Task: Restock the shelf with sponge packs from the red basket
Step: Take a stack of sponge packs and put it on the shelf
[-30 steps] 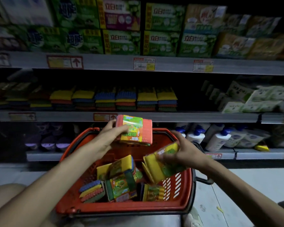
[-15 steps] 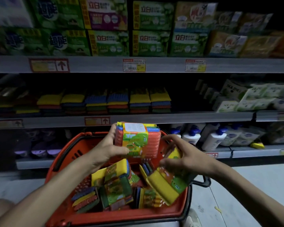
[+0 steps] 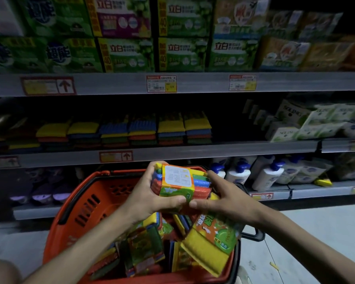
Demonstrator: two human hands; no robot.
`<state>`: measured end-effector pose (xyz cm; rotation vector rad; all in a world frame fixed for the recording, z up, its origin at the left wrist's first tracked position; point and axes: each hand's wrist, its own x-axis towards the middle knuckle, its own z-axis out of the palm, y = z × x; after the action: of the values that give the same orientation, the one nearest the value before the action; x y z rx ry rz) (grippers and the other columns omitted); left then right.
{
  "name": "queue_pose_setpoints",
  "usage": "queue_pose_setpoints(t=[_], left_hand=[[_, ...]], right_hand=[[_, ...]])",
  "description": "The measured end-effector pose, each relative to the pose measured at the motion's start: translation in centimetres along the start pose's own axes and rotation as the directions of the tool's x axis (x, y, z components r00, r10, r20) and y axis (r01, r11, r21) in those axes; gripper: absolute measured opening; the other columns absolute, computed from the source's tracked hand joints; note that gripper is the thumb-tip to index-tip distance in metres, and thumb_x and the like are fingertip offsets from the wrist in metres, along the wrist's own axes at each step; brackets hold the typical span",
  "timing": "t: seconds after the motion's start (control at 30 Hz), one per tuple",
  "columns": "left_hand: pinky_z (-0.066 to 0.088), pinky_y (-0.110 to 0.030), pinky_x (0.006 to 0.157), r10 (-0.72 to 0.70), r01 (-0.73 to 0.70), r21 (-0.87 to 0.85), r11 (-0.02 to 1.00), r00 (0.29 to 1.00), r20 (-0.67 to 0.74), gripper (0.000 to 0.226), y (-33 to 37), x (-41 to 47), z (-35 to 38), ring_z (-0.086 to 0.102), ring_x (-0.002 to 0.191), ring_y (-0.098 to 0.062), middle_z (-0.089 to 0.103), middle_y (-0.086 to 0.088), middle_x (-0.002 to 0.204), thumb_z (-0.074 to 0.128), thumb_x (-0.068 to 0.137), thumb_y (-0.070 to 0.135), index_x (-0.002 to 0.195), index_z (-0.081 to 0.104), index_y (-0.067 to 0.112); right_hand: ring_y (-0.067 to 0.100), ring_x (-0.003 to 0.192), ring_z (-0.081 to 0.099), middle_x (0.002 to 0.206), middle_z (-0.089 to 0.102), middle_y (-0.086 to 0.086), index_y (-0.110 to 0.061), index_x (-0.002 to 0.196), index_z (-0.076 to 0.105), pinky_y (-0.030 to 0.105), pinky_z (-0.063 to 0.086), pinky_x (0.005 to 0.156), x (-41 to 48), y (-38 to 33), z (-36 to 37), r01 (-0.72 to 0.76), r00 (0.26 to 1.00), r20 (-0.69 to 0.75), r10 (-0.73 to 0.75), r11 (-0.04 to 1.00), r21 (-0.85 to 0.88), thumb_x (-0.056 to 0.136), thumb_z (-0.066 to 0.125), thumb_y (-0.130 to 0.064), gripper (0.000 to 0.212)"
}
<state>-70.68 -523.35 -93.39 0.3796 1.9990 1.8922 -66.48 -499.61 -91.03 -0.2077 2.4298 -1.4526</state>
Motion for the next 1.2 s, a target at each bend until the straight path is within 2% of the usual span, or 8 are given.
queue_pose_setpoints(t=[0.3, 0.4, 0.57, 0.63, 0.8, 0.93, 1.1, 1.2], left_hand=[[0.060, -0.027, 0.078, 0.008, -0.008, 0.007, 1.000, 1.000, 0.025, 0.073, 1.1, 1.7, 0.4, 0.074, 0.099, -0.015, 0.070, -0.008, 0.116, 0.081, 0.072, -0.011, 0.129, 0.043, 0.015], [0.060, -0.027, 0.077, 0.016, -0.016, -0.001, 1.000, 1.000, 0.001, 0.080, 1.6, 2.3, 0.5, 0.074, 0.103, -0.017, 0.070, -0.006, 0.121, 0.089, 0.066, 0.002, 0.133, 0.049, 0.021], [0.060, -0.032, 0.084, -0.032, 0.024, -0.079, 0.997, 0.994, -0.101, 0.105, 1.5, 4.2, 0.2, 0.070, 0.112, -0.016, 0.066, -0.002, 0.130, 0.100, 0.051, 0.039, 0.143, 0.049, 0.035], [0.060, -0.039, 0.086, -0.102, 0.084, -0.162, 0.983, 0.989, -0.107, 0.098, 1.2, 4.6, 0.6, 0.071, 0.112, -0.024, 0.070, -0.007, 0.127, 0.098, 0.050, 0.037, 0.138, 0.055, 0.030], [0.062, -0.033, 0.079, -0.186, 0.166, -0.276, 0.947, 0.982, -0.046, 0.047, 1.5, 3.8, 4.1, 0.075, 0.103, -0.027, 0.077, -0.012, 0.113, 0.084, 0.073, 0.013, 0.117, 0.070, 0.010], [0.057, -0.044, 0.094, -0.188, 0.149, -0.289, 0.946, 0.976, -0.110, 0.054, 1.6, 3.8, 4.9, 0.074, 0.106, -0.031, 0.076, -0.013, 0.115, 0.085, 0.072, 0.019, 0.122, 0.068, 0.010], [0.061, -0.036, 0.074, -0.159, 0.103, -0.249, 0.963, 0.963, -0.219, 0.070, 1.9, 4.2, 5.1, 0.076, 0.101, -0.026, 0.078, -0.007, 0.113, 0.086, 0.065, 0.027, 0.129, 0.061, 0.017], [0.060, -0.039, 0.077, -0.174, 0.120, -0.214, 0.969, 0.952, -0.251, 0.077, 2.3, 4.7, 5.9, 0.077, 0.097, -0.023, 0.079, -0.003, 0.109, 0.096, 0.059, 0.030, 0.127, 0.062, 0.021]], right_hand=[[0.010, 0.105, 0.073, 0.117, 0.072, -0.014, -0.036, 0.134, 0.045, 0.040, 0.060, 0.093, 0.2, 0.2, -1.3, -0.010, 1.000, -0.010, 0.011, 0.998, 0.063, 0.079, 0.082, -0.046, 0.067], [0.011, 0.100, 0.075, 0.112, 0.074, -0.015, -0.037, 0.133, 0.044, 0.036, 0.062, 0.088, 0.4, 0.4, -2.3, -0.036, 0.999, -0.003, 0.036, 0.994, 0.099, 0.080, 0.079, -0.044, 0.064], [0.024, 0.094, 0.077, 0.112, 0.075, 0.004, -0.027, 0.128, 0.047, 0.040, 0.064, 0.082, 1.0, 1.1, -3.9, -0.100, 0.995, -0.004, 0.104, 0.962, 0.256, 0.083, 0.077, -0.038, 0.055], [0.026, 0.094, 0.077, 0.112, 0.075, 0.007, -0.026, 0.129, 0.047, 0.037, 0.063, 0.078, 1.1, 1.3, -4.3, -0.112, 0.992, -0.012, 0.122, 0.940, 0.322, 0.087, 0.075, -0.033, 0.050], [0.031, 0.095, 0.077, 0.110, 0.076, 0.011, -0.020, 0.129, 0.047, 0.035, 0.062, 0.075, 1.6, 1.5, -4.0, -0.104, 0.991, -0.030, 0.132, 0.884, 0.455, 0.088, 0.074, -0.034, 0.051], [0.028, 0.094, 0.077, 0.110, 0.076, 0.008, -0.021, 0.128, 0.047, 0.039, 0.063, 0.081, 1.9, 1.7, -4.2, -0.101, 0.993, -0.014, 0.115, 0.917, 0.385, 0.085, 0.078, -0.040, 0.055], [0.014, 0.093, 0.076, 0.114, 0.070, -0.003, -0.041, 0.139, 0.048, 0.041, 0.061, 0.088, 0.9, 2.2, -6.4, -0.076, 0.988, -0.129, 0.088, 0.992, 0.100, 0.074, 0.081, -0.063, 0.077], [0.012, 0.093, 0.075, 0.111, 0.072, -0.005, -0.046, 0.131, 0.058, 0.045, 0.060, 0.093, 0.1, 2.1, -7.9, -0.011, 0.987, -0.159, 0.017, 0.999, 0.039, 0.081, 0.075, -0.061, 0.055]])
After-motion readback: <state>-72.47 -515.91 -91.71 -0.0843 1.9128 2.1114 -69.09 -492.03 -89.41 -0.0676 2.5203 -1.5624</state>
